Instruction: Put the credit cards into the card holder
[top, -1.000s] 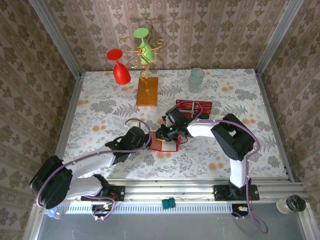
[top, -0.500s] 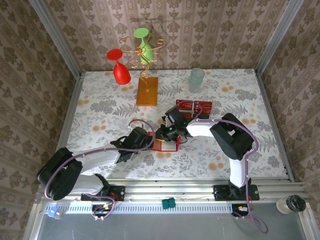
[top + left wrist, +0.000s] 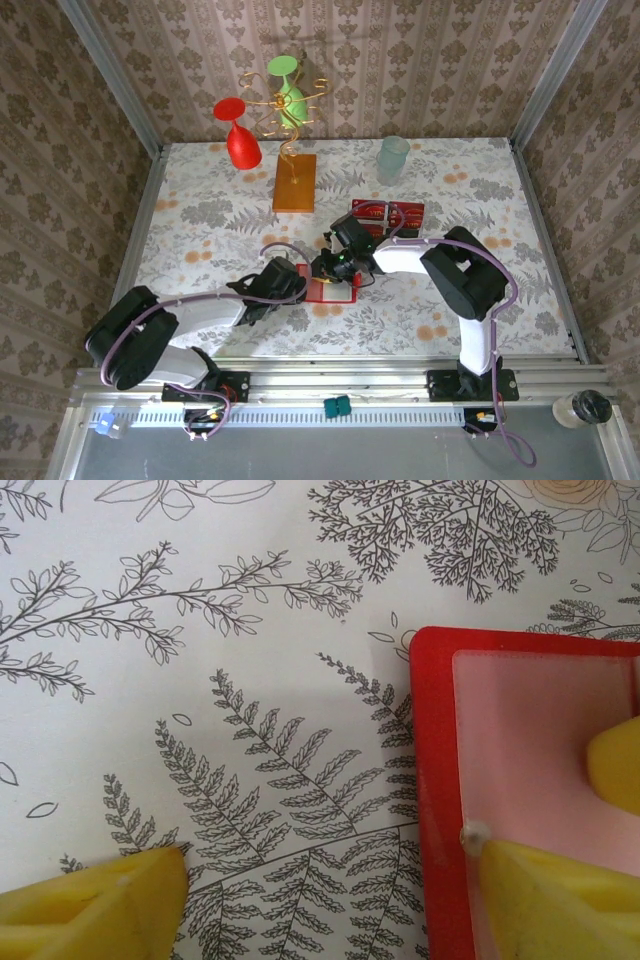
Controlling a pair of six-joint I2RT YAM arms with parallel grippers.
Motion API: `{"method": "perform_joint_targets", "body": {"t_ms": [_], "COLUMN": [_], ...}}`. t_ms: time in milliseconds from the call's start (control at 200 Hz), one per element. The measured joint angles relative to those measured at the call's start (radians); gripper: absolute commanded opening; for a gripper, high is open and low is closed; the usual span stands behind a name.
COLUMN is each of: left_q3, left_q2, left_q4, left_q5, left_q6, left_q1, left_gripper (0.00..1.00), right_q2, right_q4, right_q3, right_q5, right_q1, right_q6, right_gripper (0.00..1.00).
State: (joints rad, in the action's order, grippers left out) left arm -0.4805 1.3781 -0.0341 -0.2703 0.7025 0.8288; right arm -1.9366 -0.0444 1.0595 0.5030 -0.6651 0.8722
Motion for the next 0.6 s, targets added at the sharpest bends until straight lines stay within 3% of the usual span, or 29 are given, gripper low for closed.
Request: {"method": "perform_joint_targets", "body": {"t_ms": [310,600], "left_q3": [-0.005,-0.006], "left_q2": [0.010,0.011], "left_q4": [0.000,0.003], "left_q5": [-0.014,-0.022], "left_q6": [0.000,0.000], "left_q1": [0.002,0.008], "left_gripper": [0.77,0.77], "right_q2": [0.182,0.233], "right_q4": [0.160,0.507], "right_q3": [0.036,0.217], "right_q5": [-0.042,-0.317], "right_q1": [0.122,0.175], "right_q6": [-0.103,-0.465], "right_gripper": [0.32,0.36]}}
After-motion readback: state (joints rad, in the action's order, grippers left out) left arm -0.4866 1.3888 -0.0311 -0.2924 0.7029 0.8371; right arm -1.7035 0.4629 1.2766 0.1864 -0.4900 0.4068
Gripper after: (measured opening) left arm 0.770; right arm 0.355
